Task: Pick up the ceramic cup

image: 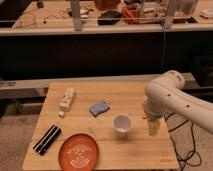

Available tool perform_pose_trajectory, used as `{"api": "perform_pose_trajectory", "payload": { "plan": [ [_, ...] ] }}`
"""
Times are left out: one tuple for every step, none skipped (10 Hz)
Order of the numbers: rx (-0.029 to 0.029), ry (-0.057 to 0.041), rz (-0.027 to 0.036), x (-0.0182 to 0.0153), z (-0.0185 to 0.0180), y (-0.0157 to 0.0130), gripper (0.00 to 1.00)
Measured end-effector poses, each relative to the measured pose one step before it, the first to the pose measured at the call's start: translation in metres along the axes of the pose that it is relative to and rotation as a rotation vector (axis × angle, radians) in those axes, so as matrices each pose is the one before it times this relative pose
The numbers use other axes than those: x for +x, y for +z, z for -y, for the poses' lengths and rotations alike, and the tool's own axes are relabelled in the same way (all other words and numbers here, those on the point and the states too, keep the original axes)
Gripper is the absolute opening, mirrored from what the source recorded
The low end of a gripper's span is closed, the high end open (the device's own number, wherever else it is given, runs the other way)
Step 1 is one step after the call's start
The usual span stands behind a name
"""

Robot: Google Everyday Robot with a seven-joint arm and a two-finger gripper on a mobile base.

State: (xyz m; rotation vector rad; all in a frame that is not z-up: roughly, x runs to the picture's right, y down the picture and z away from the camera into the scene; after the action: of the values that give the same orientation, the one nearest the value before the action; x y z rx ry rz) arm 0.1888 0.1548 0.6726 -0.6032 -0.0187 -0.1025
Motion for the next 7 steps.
{"api": "perform_pose_trajectory", "payload": {
  "plan": [
    [0.00112,-0.02056,0.00357,-0.00900,-0.00049,0.00184,0.80],
    [0.00014,-0.01174,0.00443,-0.00499,-0.00254,0.00201,0.80],
    [-0.00277,-0.00762,0.00402,-0.00053,-0.00343,0.00249,0.80],
    [0.00075,-0.01319,0.00214,0.00139,-0.00007,0.00290,0.80],
    [-0.00287,-0.02089,0.00917,-0.00339,0.00068,0.00494,0.80],
    [0.00018,-0.01489,0.00517,-0.00328,0.00020,0.00336,0.80],
    [0.00290,-0.01245,0.00343,-0.00517,-0.00006,0.00080,0.80]
  ]
}}
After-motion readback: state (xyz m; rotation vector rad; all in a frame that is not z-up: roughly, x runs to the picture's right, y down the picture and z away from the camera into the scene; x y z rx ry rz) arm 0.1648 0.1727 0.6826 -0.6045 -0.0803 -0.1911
